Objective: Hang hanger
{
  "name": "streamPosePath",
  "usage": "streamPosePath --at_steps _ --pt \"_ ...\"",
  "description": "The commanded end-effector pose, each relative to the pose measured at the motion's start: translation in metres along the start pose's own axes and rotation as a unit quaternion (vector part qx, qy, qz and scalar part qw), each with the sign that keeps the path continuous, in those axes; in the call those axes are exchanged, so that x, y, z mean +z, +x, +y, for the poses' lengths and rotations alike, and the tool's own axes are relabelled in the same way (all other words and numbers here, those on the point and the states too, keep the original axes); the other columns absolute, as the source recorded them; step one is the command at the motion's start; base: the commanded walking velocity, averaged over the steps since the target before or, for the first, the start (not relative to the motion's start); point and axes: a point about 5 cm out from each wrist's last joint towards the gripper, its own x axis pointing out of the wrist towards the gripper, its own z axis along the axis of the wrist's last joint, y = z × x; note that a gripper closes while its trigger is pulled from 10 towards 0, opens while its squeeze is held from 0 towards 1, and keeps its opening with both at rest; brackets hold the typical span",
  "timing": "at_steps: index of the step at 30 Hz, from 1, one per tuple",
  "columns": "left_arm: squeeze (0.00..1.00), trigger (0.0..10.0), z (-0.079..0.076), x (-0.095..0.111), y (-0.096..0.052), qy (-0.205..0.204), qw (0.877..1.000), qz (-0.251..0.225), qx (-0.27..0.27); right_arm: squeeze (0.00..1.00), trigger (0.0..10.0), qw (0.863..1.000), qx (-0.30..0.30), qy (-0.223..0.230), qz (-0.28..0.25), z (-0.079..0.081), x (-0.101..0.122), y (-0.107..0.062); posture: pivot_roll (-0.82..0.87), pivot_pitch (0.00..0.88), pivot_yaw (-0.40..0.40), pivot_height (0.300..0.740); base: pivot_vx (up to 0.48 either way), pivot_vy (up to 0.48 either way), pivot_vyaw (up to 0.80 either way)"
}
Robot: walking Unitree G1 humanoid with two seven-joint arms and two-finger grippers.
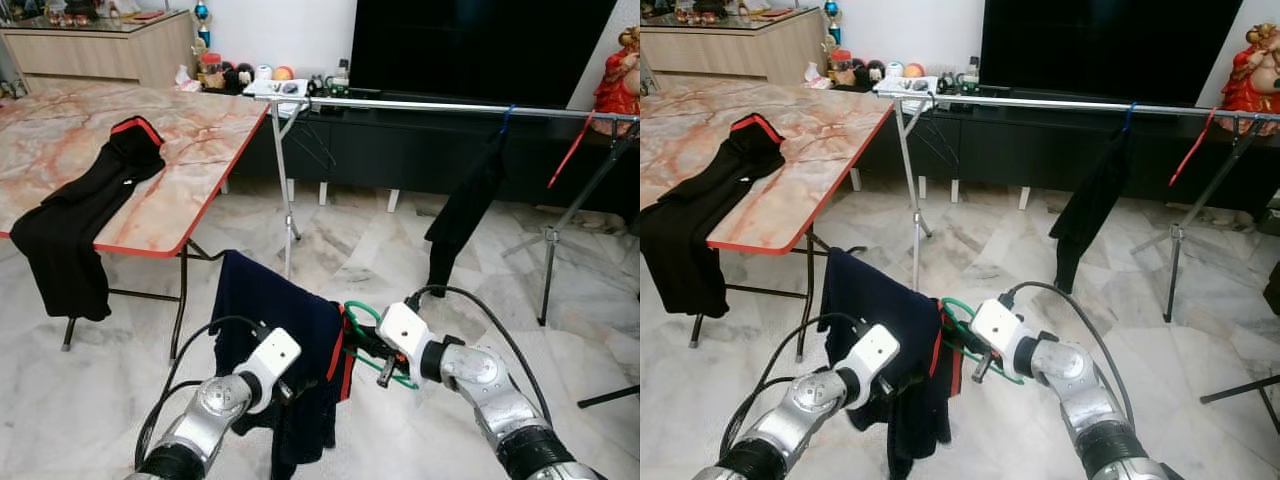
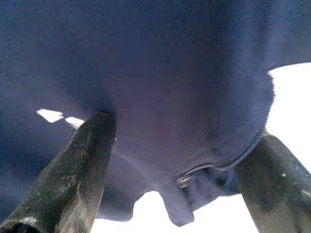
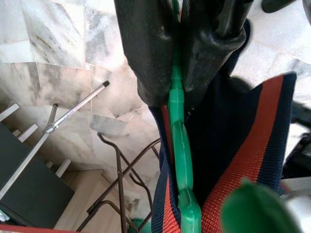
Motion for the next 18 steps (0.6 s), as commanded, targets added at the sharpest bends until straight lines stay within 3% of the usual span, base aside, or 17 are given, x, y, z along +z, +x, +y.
streamPosePath --at_steps 1,6,7,8,9,10,13,18 --pt "0.00 10.0 0.008 0.002 0.001 -0.023 0.999 0.002 0.037 0.00 0.0 1.000 -0.005 -0.003 -0.026 -0.003 0.011 0.000 0.09 0.005 -0.031 0.740 0.000 0.000 0.00" --pt "0.00 9.8 0.021 0.004 0.000 -0.040 0.993 -0.005 0.108 0.00 0.0 1.000 -0.004 0.003 -0.020 -0.001 0.007 -0.001 0.09 0.007 -0.031 0.740 0.000 0.000 0.00" --pt "0.00 6.8 0.023 0.004 0.000 -0.046 0.992 -0.009 0.118 0.00 0.0 1.000 -0.004 0.004 -0.020 0.000 0.006 -0.001 0.09 0.007 -0.031 0.740 0.000 0.000 0.00" --pt "0.00 6.8 0.024 0.005 0.000 -0.050 0.991 -0.011 0.124 0.00 0.0 1.000 -0.003 0.004 -0.019 0.000 0.006 -0.001 0.09 0.007 -0.031 0.740 0.000 0.000 0.00" --pt "0.00 4.7 0.024 0.005 0.000 -0.056 0.990 -0.014 0.127 0.00 0.0 1.000 -0.003 0.005 -0.019 0.000 0.006 -0.001 0.09 0.008 -0.031 0.740 0.000 0.000 0.00" --pt "0.00 4.3 0.024 0.006 0.000 -0.062 0.990 -0.017 0.128 0.00 0.0 1.000 -0.003 0.006 -0.020 0.000 0.006 -0.001 0.09 0.008 -0.031 0.740 0.000 0.000 0.00" --pt "0.00 4.3 0.023 0.009 0.002 -0.070 0.989 -0.029 0.130 0.00 0.0 1.000 -0.001 0.007 -0.021 0.001 0.007 -0.001 0.09 0.008 -0.031 0.740 0.000 0.000 0.00" --pt "0.00 1.8 0.025 0.018 0.002 -0.077 0.985 -0.059 0.141 0.00 0.0 1.000 0.000 0.010 -0.021 0.003 0.006 0.000 0.09 0.009 -0.031 0.740 0.000 0.000 0.00"
